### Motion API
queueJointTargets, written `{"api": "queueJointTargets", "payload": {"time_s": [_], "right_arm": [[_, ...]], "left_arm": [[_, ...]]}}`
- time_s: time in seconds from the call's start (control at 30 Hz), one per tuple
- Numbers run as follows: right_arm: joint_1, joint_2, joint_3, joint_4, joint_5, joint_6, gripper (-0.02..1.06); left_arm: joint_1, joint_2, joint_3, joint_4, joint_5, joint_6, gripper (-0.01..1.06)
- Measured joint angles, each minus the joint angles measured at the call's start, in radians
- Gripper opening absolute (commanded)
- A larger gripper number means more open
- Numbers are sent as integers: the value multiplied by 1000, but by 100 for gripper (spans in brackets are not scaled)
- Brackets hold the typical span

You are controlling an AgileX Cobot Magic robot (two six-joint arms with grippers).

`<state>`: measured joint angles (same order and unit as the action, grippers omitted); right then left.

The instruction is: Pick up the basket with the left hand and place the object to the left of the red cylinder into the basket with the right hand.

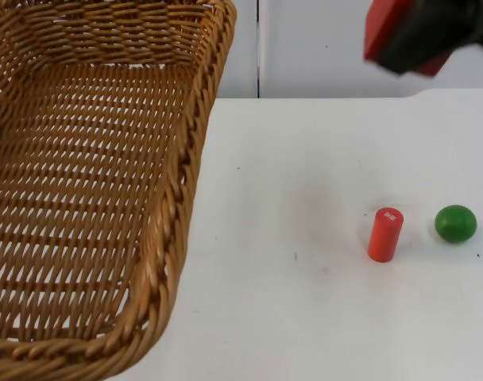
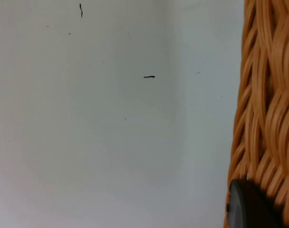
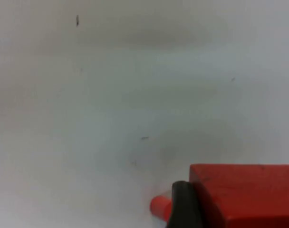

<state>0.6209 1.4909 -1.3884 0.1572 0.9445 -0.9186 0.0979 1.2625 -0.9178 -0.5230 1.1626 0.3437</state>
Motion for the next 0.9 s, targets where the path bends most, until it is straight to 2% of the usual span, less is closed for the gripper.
{"api": "queueJointTargets", "payload": {"time_s": [0.33,0.53,0.9], "right_arm": [[0,-157,0,0,2,60,0],[0,-164,0,0,10,71,0],[0,-164,0,66,10,73,0]], "left_arm": [[0,0,0,0,0,0,0],[0,0,0,0,-2,0,0],[0,0,0,0,-2,0,0]]}}
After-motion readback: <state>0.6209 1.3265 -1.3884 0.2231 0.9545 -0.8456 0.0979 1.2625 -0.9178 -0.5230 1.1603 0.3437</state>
